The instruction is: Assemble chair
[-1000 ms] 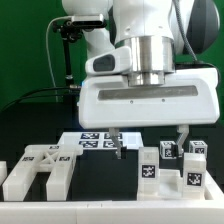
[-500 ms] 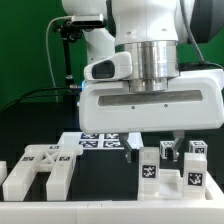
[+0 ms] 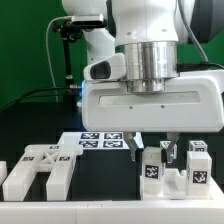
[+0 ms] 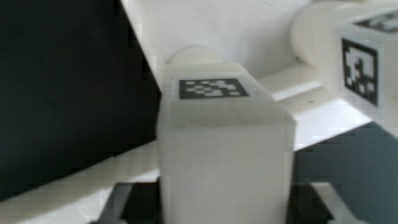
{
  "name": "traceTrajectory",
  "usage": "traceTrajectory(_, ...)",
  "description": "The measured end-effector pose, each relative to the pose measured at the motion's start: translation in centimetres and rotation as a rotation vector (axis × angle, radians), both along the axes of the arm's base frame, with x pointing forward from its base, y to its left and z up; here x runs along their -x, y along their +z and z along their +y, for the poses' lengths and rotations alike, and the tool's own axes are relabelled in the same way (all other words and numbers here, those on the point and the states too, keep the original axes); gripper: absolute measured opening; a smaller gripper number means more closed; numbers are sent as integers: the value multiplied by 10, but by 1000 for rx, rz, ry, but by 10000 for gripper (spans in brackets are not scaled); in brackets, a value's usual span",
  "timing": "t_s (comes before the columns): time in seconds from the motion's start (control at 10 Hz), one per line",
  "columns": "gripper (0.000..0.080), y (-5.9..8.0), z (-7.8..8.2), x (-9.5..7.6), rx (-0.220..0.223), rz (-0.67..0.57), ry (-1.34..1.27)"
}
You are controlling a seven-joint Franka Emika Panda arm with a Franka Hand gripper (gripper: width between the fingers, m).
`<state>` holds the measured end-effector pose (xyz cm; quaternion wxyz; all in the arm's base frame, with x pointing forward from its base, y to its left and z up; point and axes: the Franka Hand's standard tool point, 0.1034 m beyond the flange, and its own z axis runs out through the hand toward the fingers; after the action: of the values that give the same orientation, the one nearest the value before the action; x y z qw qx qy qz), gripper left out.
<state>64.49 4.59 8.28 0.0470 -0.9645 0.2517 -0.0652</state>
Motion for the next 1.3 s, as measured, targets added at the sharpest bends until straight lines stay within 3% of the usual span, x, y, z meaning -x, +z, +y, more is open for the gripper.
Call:
traceTrajectory(0.3, 285, -1, -6, 2, -72, 39, -428)
traceTrajectory(0.5, 285, -2, -7, 1, -147, 61, -758)
traceTrajectory(0.7, 286, -2, -9, 0, -187, 63, -884)
traceTrajectory(0.9, 286, -2, -8, 0, -181, 60, -842)
traceTrajectory(1.1, 569, -4, -6, 1, -141, 43, -597)
traceTrajectory(1.2, 569, -4, -1, 2, -112, 40, -413)
traceTrajectory(1.3, 633, -5, 4, 4, -100, 38, -303)
